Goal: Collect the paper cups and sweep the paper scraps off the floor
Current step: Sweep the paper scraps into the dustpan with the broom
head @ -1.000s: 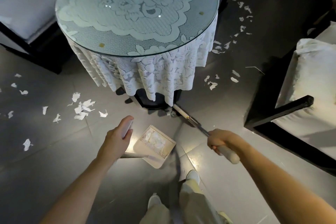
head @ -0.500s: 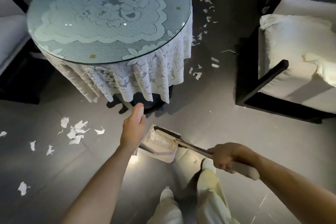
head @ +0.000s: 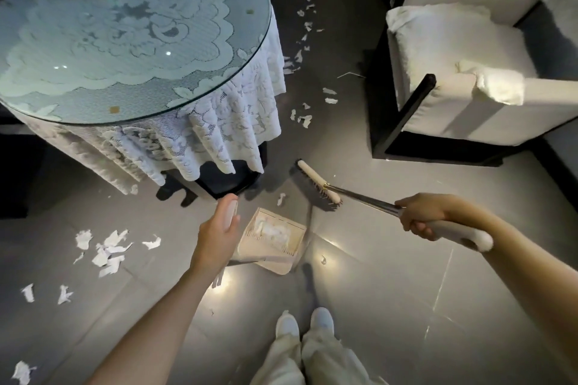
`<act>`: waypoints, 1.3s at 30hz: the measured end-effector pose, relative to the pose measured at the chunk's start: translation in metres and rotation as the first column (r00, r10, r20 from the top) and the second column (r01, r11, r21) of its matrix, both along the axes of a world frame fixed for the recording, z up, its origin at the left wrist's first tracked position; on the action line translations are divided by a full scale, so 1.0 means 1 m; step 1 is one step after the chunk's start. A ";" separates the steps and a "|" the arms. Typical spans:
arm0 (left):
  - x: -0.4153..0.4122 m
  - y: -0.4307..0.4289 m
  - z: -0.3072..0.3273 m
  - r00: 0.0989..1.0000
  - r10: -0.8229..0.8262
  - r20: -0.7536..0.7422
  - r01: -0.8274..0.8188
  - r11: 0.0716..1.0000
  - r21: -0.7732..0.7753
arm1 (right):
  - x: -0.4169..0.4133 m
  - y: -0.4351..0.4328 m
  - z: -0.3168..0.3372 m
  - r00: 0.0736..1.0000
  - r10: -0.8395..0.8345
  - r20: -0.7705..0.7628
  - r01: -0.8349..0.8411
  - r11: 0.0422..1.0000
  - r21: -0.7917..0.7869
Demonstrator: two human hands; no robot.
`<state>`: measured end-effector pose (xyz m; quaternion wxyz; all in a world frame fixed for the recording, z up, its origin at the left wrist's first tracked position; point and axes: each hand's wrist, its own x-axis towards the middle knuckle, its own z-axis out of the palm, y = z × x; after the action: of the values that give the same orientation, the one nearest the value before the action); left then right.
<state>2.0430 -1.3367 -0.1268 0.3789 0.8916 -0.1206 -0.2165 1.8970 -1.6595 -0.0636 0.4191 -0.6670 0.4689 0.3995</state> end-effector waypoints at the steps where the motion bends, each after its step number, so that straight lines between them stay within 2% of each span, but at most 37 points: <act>1: -0.004 -0.001 0.002 1.000 -0.027 0.011 0.027 1.000 0.007 | 0.001 -0.006 -0.010 1.000 -0.011 0.000 0.011 1.000 -0.017; 4: -0.014 -0.002 0.003 0.994 -0.104 0.035 0.102 0.993 0.051 | 0.007 -0.021 -0.040 0.999 -0.037 0.009 0.038 0.995 -0.097; 8: -0.021 -0.005 0.000 0.993 -0.115 0.007 0.114 0.989 0.098 | 0.021 -0.044 -0.070 0.997 -0.019 0.071 0.029 0.987 -0.156; 10: -0.024 -0.005 -0.004 0.993 -0.121 -0.017 0.122 0.985 0.121 | 0.029 -0.050 -0.080 0.995 -0.016 0.096 0.030 0.988 -0.151; 13: -0.027 0.002 -0.010 0.991 -0.131 -0.027 0.133 0.980 0.148 | 0.040 -0.049 -0.095 0.989 -0.032 0.141 0.041 0.997 -0.063; 18: -0.024 0.004 -0.016 0.993 -0.118 0.032 0.111 0.981 0.158 | 0.055 -0.019 -0.108 0.984 0.170 0.046 -0.171 0.985 0.013; 22: -0.018 -0.003 -0.019 0.993 -0.102 0.051 0.091 0.978 0.188 | 0.041 0.031 -0.106 0.917 0.399 0.006 -0.399 0.915 0.054; 25: -0.019 -0.003 -0.019 0.991 -0.104 0.081 0.088 0.980 0.178 | 0.019 0.054 -0.101 0.889 0.457 -0.037 -0.448 0.883 0.140; 28: -0.027 0.002 -0.017 0.987 -0.140 0.082 0.126 0.979 0.160 | -0.012 0.078 -0.084 0.909 0.408 -0.086 -0.383 0.899 0.214; 31: -0.043 0.012 -0.013 0.982 -0.162 0.096 0.150 0.981 0.121 | -0.042 0.101 -0.059 0.934 0.353 -0.057 -0.333 0.917 0.220; 33: -0.056 0.026 -0.012 0.980 -0.163 0.117 0.152 0.984 0.095 | -0.060 0.107 -0.037 0.986 0.167 -0.025 -0.152 0.942 0.301; 35: -0.071 0.047 -0.011 0.987 -0.127 0.100 0.122 0.991 0.050 | -0.084 0.111 -0.013 0.997 -0.071 -0.035 0.078 0.930 0.358; 37: -0.088 0.072 -0.009 0.993 -0.081 0.085 0.081 0.997 0.009 | -0.111 0.119 0.003 0.984 -0.175 -0.022 0.171 0.917 0.361; 39: -0.105 0.095 -0.006 0.996 -0.035 0.077 0.037 0.999 -0.025 | -0.134 0.131 0.011 0.980 -0.196 0.015 0.181 0.927 0.328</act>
<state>1.9385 -1.2414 -0.1330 0.3820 0.8917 -0.1540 -0.1875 1.7626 -1.5288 -0.0529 0.5707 -0.5501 0.4485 0.4130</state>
